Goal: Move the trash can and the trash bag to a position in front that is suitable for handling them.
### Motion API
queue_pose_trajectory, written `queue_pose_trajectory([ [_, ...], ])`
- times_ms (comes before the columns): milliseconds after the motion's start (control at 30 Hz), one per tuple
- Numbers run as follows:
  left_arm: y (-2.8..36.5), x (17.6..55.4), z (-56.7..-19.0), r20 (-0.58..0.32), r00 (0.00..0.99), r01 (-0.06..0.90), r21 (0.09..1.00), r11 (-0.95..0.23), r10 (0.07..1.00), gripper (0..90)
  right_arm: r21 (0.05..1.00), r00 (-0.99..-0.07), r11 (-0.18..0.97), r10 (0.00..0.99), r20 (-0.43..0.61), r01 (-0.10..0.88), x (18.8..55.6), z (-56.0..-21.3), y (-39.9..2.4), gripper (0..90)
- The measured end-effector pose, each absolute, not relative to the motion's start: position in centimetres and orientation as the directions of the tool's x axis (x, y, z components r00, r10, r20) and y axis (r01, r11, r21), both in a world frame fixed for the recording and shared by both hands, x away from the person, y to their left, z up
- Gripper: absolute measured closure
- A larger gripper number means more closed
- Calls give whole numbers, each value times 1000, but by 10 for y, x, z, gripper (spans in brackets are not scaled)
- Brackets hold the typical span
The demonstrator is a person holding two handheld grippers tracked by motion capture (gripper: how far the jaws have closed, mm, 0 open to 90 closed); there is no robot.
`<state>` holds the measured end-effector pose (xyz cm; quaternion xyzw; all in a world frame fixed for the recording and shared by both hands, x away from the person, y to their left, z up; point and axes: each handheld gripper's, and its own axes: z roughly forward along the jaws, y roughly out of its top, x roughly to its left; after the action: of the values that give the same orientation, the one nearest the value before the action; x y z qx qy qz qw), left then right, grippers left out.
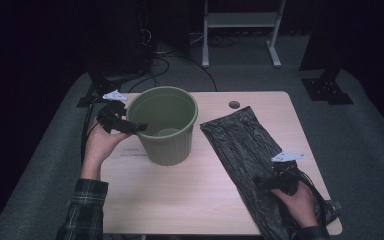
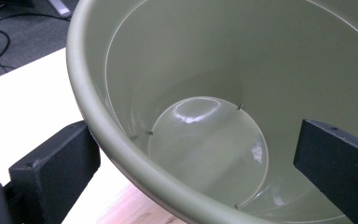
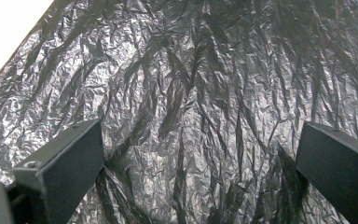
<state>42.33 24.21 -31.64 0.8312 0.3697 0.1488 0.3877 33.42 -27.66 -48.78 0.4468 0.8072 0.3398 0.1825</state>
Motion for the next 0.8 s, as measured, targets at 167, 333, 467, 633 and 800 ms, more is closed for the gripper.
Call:
queue_pose_trajectory([
  [167, 234, 410, -316, -38, 703, 487, 753, -443, 710, 0, 711, -534, 369, 846, 9, 598, 334, -488, -277, 3],
  [333, 224, 396, -316, -37, 716, 481, 750, -454, 697, 0, 711, -534, 369, 846, 9, 598, 334, -488, -277, 4],
  [467, 218, 384, -317, -37, 721, 472, 758, -451, 691, 0, 711, -534, 370, 846, 9, 598, 334, -488, -277, 3],
  [633, 211, 368, -319, -49, 739, 457, 769, -447, 672, 0, 711, -533, 370, 846, 8, 598, 334, -488, -277, 3],
  [800, 201, 353, -319, -46, 756, 443, 770, -459, 652, 0, 711, -534, 370, 846, 8, 598, 334, -488, -277, 4],
])
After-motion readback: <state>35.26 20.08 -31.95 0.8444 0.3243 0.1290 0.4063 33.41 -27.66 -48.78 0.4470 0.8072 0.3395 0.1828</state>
